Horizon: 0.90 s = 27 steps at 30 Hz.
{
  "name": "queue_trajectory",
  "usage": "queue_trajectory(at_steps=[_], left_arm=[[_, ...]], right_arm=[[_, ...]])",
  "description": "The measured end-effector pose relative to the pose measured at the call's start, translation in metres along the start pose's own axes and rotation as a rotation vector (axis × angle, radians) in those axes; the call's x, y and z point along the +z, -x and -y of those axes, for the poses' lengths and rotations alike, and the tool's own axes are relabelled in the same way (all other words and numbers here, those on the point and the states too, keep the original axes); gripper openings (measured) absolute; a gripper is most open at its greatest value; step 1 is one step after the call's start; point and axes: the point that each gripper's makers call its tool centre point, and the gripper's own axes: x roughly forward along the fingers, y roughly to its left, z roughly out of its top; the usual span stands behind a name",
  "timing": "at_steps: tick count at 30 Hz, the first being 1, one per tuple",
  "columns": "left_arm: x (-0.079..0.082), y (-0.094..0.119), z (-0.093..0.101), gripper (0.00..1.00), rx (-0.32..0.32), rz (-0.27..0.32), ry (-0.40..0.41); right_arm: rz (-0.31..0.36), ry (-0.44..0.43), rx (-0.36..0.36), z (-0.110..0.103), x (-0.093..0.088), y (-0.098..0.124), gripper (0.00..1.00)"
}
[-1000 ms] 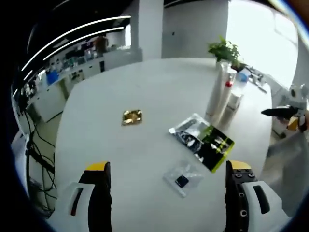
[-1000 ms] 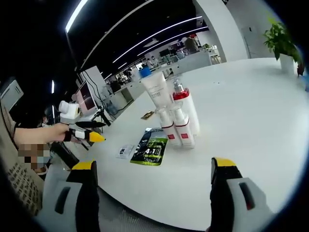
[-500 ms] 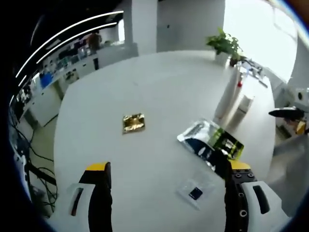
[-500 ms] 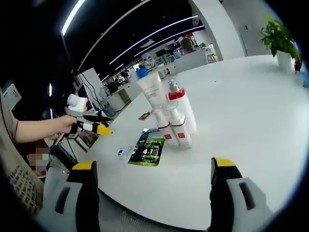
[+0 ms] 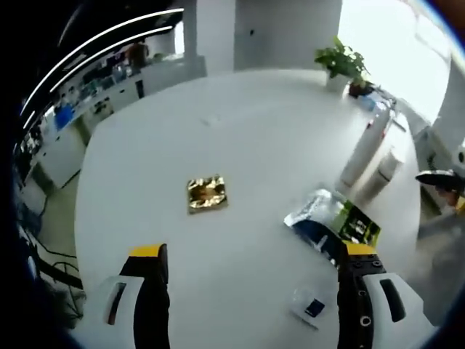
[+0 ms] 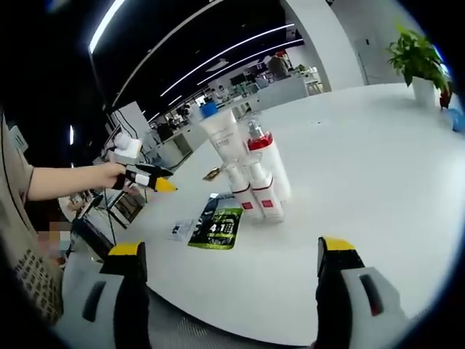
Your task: Arrange the skincare products in the storage area until every visible bottle or jar stands upright without overlapping.
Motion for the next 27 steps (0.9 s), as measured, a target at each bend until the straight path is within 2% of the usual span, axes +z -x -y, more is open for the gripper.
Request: queue_trajectory(at_steps=[13, 18, 27], left_arm=[[0.017, -0.035, -0.017, 0.94, -0.028, -0.051, -0.063], [0.020, -0.047, -0.025, 0.90, -0.025, -0.069, -0.082], [0.026, -0.072, -0.035, 0.91, -0.034, -0.115, -0.098]], right_arm=[[0.008, -0.036, -0.022, 0.007, 0.001, 0.001, 0.98], [0.005, -0.038, -0.034, 0.009, 0.000, 0.001, 0.98], [0.010, -0.054, -0.055, 0.014, 0.001, 0.002, 0.97]])
